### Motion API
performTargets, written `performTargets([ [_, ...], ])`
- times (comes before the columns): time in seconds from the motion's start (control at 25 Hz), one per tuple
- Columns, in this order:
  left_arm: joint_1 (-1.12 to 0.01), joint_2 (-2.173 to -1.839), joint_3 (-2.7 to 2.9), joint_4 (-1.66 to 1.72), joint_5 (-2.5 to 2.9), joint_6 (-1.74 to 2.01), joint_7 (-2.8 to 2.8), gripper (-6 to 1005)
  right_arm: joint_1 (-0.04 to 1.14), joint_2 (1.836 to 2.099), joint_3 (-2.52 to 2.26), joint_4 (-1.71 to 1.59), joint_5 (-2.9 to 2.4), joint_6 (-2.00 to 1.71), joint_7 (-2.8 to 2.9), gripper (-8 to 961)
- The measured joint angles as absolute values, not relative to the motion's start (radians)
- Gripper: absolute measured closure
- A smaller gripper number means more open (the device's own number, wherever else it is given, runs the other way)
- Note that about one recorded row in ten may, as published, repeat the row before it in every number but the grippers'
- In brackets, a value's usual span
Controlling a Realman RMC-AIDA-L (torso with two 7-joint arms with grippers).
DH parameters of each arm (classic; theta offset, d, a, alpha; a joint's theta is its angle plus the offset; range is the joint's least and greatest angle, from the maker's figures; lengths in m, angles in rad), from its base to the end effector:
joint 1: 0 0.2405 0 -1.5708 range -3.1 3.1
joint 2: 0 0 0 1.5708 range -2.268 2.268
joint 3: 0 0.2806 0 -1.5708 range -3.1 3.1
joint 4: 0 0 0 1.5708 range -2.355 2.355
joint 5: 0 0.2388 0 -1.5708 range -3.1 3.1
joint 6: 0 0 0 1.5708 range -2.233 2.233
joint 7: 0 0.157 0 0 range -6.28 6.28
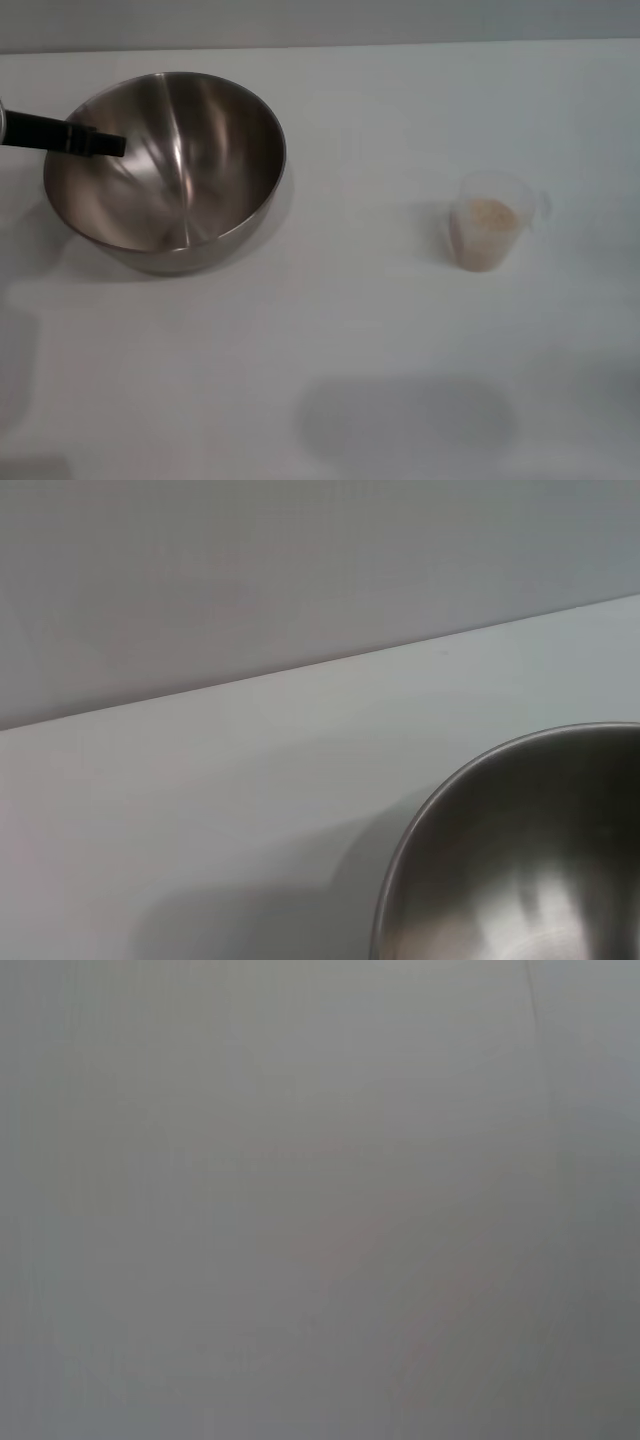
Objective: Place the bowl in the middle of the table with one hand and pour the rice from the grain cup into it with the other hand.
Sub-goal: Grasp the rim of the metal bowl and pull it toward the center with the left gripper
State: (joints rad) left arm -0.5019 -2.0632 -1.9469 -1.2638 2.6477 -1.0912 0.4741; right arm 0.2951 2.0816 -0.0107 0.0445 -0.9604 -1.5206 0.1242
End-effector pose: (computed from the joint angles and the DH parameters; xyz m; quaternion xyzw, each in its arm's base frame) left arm -0.2660 0.4491 0.0380 -0.8156 -0.4279 0.0333 0.3880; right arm 0.4418 0.2695 0.0484 -0.4728 0.2243 0.2895 0.8015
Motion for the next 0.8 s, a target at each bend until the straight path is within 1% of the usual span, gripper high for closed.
performTargets([
  [0.8,-0.511,-2.063,-1.944,-1.21,2.655,-1.052,0.474,198,0.301,2.081,-0.012,0.04,-0.961,-1.52,0.124,119],
])
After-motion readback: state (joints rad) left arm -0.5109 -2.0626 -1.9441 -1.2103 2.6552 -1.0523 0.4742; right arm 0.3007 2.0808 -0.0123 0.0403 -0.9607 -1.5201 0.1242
